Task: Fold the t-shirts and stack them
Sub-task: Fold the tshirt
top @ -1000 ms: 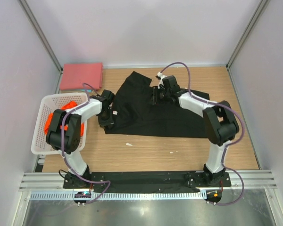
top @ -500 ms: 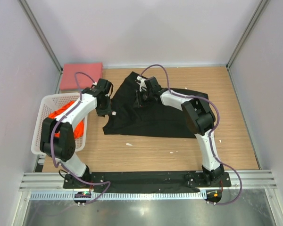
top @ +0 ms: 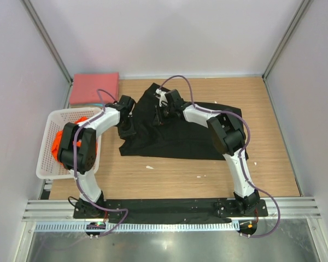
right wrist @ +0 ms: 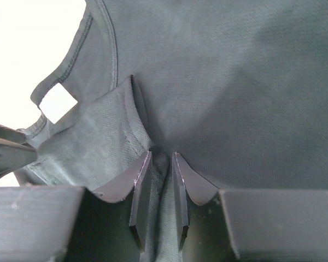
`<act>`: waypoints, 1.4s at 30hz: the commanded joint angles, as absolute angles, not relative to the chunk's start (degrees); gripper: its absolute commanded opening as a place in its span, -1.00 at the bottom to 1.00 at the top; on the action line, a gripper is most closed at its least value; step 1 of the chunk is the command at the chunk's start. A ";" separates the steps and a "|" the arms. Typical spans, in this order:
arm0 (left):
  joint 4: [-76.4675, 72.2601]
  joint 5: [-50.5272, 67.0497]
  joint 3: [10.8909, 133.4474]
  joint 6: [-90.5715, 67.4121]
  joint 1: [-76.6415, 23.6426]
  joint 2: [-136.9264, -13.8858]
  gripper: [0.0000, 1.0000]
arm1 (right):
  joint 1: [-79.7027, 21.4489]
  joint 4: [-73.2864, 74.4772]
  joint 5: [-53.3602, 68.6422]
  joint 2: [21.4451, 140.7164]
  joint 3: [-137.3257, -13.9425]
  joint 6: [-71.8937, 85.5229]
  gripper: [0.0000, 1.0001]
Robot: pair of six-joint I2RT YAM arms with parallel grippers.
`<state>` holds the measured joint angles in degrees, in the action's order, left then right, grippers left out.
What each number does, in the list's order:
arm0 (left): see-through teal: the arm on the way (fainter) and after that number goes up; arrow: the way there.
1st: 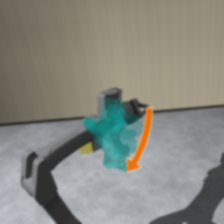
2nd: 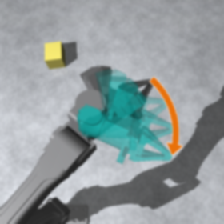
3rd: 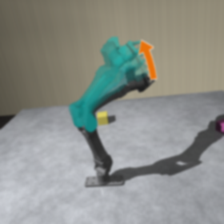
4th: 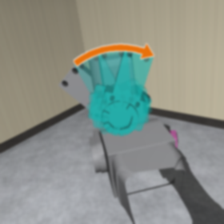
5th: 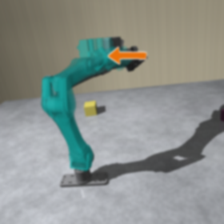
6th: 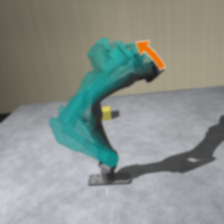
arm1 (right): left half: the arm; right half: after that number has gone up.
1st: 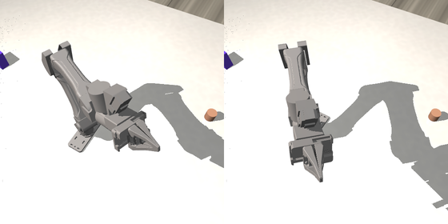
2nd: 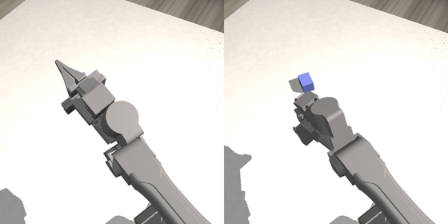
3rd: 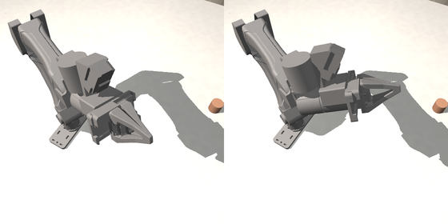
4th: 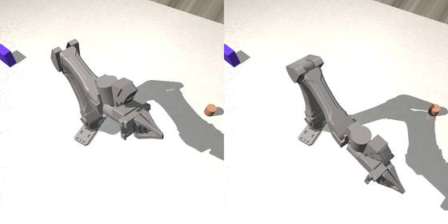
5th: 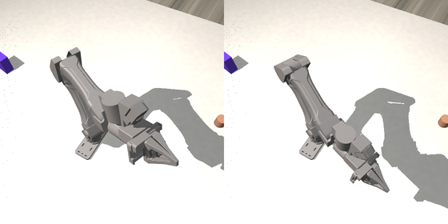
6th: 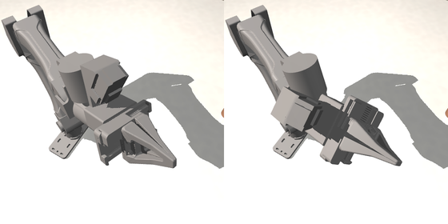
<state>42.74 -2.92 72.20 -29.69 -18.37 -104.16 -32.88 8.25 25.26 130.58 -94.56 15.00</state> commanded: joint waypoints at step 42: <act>41.05 -0.36 75.85 -30.68 -16.53 -101.34 -0.37 | -37.44 12.74 14.67 124.80 -96.06 9.41 -0.08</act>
